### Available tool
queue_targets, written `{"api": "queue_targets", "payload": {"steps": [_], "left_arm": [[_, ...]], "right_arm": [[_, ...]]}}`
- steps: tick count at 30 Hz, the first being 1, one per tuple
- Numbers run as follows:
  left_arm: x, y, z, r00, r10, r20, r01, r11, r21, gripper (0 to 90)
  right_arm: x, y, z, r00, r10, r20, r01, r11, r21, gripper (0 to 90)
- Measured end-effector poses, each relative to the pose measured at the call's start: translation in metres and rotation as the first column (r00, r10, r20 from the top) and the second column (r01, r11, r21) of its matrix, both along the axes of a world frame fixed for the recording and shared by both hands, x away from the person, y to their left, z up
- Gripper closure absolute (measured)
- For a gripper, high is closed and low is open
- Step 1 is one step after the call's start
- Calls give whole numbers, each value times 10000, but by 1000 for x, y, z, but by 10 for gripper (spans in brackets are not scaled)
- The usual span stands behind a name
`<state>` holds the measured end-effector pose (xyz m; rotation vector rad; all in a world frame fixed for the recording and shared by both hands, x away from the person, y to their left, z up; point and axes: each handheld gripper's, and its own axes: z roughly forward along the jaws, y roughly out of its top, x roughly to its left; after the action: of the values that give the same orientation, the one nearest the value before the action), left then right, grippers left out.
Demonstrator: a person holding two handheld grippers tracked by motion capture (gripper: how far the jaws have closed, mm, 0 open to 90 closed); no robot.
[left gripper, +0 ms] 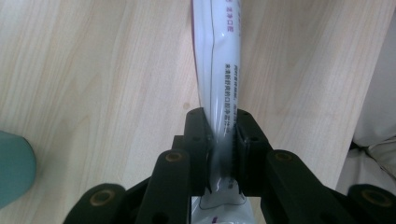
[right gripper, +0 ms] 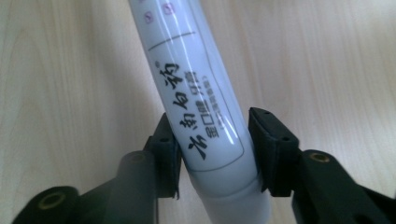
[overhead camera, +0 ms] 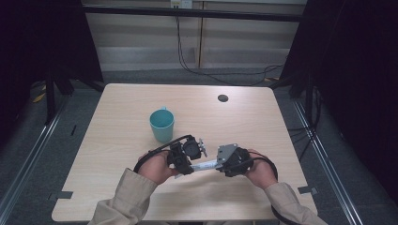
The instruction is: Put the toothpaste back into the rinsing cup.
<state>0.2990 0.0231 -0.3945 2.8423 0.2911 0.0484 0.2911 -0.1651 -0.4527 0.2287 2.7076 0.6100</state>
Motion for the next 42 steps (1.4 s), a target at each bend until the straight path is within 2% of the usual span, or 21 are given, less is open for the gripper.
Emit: {"api": "queue_targets", "payload": {"steps": [2,6,11,12,14,15,17,19,22,24,25,28,30,31,38,42], "left_arm": [[1,1,-2,10000,46,-85,-47,9999,-150,770],[3,3,-5,9994,46,-331,-60,9990,-438,755],[4,6,-9,9997,115,-214,-128,9981,-605,727],[4,7,-9,9999,67,-151,-74,9987,-500,702],[5,9,-11,9994,341,31,-339,9980,-540,608],[6,10,-12,9992,393,-20,-394,9980,-499,556],[8,13,-14,9988,452,177,-444,9981,-428,486],[9,15,-16,9980,629,75,-624,9964,-567,415],[9,15,-17,9987,496,109,-490,9974,-529,444],[10,15,-16,9979,579,299,-565,9974,-451,381],[10,15,-17,9969,733,273,-717,9957,-582,344],[12,18,-16,9965,714,431,-678,9946,-787,316],[12,21,-15,9952,914,351,-874,9910,-1016,280],[13,23,-14,9957,835,406,-787,9910,-1082,280],[14,38,-9,9925,1139,448,-1059,9827,-1521,266],[18,50,-7,9867,1586,359,-1484,9688,-1986,261]], "right_arm": [[0,1,-1,9999,-21,-149,19,9999,-164,604],[-1,-2,1,9995,-107,-302,103,9998,-144,623],[-3,-2,2,9995,-184,-268,177,9996,-232,630],[-4,-2,3,9990,-298,-328,291,9993,-229,631],[-5,-4,5,9989,-436,-190,432,9988,-227,632],[-4,-5,5,9989,-418,-194,415,9990,-142,632],[-5,-8,7,9982,-586,-134,585,9982,-95,633],[-5,-10,8,9973,-733,-29,733,9973,-43,634],[-5,-11,8,9979,-648,81,648,9979,6,634],[-5,-12,7,9974,-724,50,725,9974,-36,634],[-5,-12,7,9971,-759,96,759,9971,-3,634],[-6,-15,7,9970,-757,166,757,9971,-12,634],[-5,-17,7,9965,-816,171,818,9966,-115,634],[-6,-18,6,9961,-859,181,862,9962,-151,634],[-3,-32,7,9927,-1198,124,1196,9927,133,634],[-2,-40,9,9892,-1462,110,1458,9888,326,634]]}}
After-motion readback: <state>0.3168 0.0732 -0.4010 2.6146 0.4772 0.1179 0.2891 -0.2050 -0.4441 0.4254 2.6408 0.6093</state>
